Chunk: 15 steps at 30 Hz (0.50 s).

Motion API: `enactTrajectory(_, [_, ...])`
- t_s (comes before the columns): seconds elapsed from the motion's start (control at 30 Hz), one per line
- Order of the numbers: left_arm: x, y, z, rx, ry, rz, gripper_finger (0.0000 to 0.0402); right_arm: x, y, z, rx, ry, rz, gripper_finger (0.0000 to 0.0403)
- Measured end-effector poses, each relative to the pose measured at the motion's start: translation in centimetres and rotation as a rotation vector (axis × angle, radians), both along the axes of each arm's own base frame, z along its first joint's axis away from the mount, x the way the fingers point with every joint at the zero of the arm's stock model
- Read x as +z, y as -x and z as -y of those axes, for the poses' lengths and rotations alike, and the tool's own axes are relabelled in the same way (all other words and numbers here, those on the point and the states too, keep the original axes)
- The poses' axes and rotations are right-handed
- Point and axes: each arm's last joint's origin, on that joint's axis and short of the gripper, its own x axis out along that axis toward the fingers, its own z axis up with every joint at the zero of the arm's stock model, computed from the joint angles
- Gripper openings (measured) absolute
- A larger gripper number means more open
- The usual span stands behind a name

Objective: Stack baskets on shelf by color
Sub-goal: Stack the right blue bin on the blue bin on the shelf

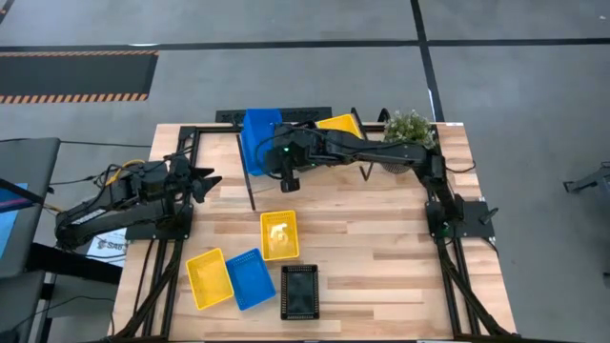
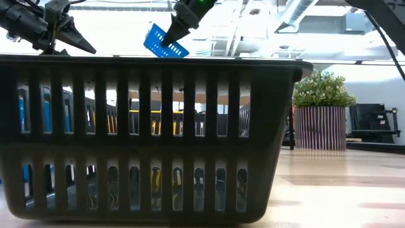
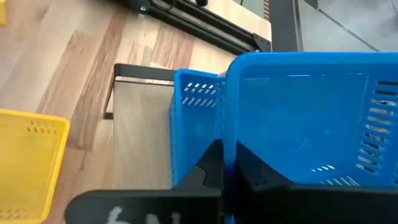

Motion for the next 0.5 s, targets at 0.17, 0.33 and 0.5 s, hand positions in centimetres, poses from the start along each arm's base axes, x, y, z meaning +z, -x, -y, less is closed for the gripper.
enactTrajectory(0.17, [-0.01, 0.0, 0.0, 0.0, 0.001, 0.0, 0.0265, 0.01, 0.02, -0.02, 0.0, 0.0, -0.003, 0.0044])
enactTrajectory(0.33, [-0.01, 0.0, 0.0, 0.001, 0.003, 0.001, 0.0265, -0.06, 0.08, -0.03, 0.0, -0.001, -0.012, 0.0071])
enactTrajectory(0.5, [-0.01, 0.0, 0.0, 0.001, 0.003, 0.001, 0.0265, -0.05, 0.07, -0.03, 0.001, -0.001, -0.01, 0.0094])
